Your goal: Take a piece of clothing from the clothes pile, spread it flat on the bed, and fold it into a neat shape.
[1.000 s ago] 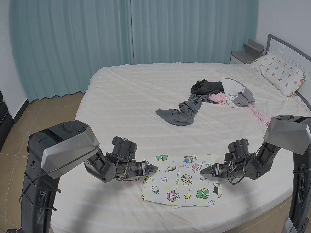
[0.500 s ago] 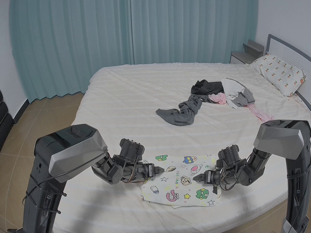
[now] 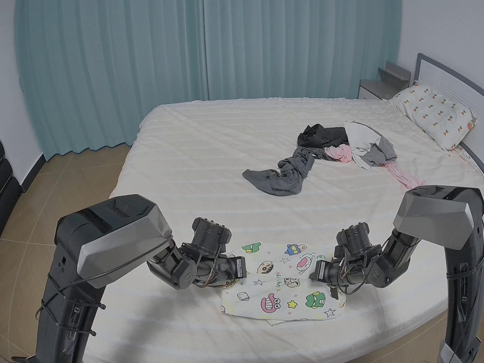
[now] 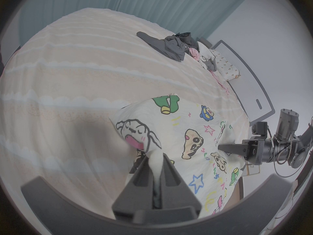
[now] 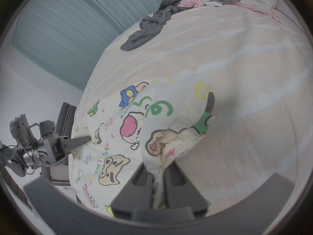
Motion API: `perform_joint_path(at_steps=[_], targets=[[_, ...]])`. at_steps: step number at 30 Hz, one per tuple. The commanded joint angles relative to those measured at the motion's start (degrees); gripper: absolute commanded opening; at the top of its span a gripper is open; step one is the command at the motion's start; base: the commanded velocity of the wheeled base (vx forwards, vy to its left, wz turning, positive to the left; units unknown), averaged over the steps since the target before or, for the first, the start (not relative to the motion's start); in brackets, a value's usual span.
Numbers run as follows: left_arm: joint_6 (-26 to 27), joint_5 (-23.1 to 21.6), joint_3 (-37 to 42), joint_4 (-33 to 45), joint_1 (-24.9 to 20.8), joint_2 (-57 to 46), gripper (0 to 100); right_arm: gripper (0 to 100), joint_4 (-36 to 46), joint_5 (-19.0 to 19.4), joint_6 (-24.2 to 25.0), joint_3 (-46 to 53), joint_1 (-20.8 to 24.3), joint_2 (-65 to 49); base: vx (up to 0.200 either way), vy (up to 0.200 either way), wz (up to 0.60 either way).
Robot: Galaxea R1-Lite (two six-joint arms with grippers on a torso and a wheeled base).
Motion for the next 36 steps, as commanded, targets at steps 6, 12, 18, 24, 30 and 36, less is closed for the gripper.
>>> perform_joint_path(at_steps=[6, 12, 18, 24, 30, 36], targets=[[-6.5, 0.5, 3.9, -1.1, -1.4, -4.4, 0, 0, 0.0, 5.6, 5.3, 2.5, -1.6, -6.7, 0.0, 0.0, 0.0], [-10.3, 0.5, 7.3, -4.0, -1.9, -6.7, 0, 0, 0.1, 5.9, 5.5, 2.9, -2.9, -7.9, 0.0, 0.0, 0.0], [-13.3, 0.5, 10.2, -7.5, -2.0, -8.5, 0, 0, 0.1, 6.0, 5.5, 3.6, -2.7, -8.2, 0.0, -0.167, 0.0], [-13.9, 0.4, 11.2, -10.2, -2.0, -8.5, 0, 0, 0.1, 6.3, 5.6, 3.8, -2.7, -8.8, 0.0, -0.2, 0.0], [-13.9, 0.4, 11.7, -10.9, -2.1, -8.5, 0, 0, 0.1, 6.4, 5.5, 4.6, -2.6, -9.6, 0.0, -0.2, 0.0], [-14.0, 0.4, 11.7, -10.9, -2.1, -8.5, 0, 0, 0.1, 6.4, 5.5, 4.6, -2.6, -9.7, 0.0, -0.2, 0.0]])
